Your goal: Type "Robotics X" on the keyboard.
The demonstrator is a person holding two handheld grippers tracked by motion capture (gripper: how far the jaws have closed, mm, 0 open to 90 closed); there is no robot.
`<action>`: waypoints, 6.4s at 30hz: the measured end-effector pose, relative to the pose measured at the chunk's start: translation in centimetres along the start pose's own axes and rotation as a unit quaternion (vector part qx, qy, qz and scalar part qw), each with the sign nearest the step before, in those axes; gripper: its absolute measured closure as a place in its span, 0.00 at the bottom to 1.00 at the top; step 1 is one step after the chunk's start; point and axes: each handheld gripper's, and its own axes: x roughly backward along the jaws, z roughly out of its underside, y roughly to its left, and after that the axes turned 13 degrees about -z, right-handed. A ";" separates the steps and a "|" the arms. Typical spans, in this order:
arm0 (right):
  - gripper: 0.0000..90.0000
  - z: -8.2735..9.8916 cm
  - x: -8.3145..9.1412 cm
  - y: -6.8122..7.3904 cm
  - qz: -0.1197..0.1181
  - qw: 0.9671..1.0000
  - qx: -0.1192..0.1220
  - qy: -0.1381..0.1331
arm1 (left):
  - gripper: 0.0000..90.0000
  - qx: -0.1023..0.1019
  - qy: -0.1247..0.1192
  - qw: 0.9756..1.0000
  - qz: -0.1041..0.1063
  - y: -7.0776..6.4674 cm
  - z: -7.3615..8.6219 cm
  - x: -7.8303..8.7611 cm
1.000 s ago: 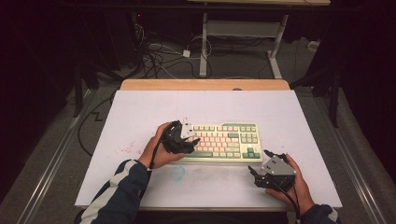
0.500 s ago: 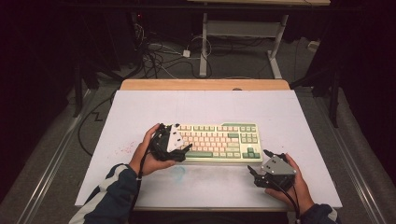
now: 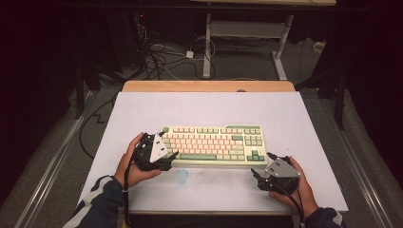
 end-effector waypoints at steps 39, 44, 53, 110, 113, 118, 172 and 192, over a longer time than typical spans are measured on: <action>1.00 -7.2 -3.6 -0.2 -0.113 0.993 -0.010 -0.022 | 0.21 0.011 0.049 0.999 -0.017 0.8 3.2 2.5; 1.00 -8.7 -5.3 -0.7 -0.124 0.992 -0.014 -0.019 | 0.21 0.009 0.052 0.998 -0.015 0.8 3.3 2.4; 1.00 -11.0 -8.5 -0.7 -0.139 0.990 0.001 -0.003 | 0.21 0.011 0.056 0.998 -0.016 0.8 3.5 2.3; 0.50 -12.1 -7.3 -1.6 -0.113 0.991 -0.010 -0.063 | 0.21 -0.001 0.073 0.997 -0.013 0.9 3.8 2.3; 0.41 -11.9 -6.7 -1.5 -0.108 0.992 -0.003 -0.069 | 0.21 -0.003 0.070 0.997 -0.018 0.9 3.8 2.3; 0.34 -11.4 -5.6 -1.4 -0.087 0.993 -0.005 -0.083 | 0.21 0.010 0.064 0.997 -0.032 1.3 3.5 2.2; 0.25 -1.5 2.3 1.4 -0.027 0.999 0.003 -0.048 | 0.97 0.042 0.103 0.992 0.053 0.7 0.7 1.8; 0.25 -1.1 1.6 1.6 -0.038 0.999 0.012 -0.020 | 0.97 0.027 0.134 0.988 0.072 -2.6 -1.0 -3.3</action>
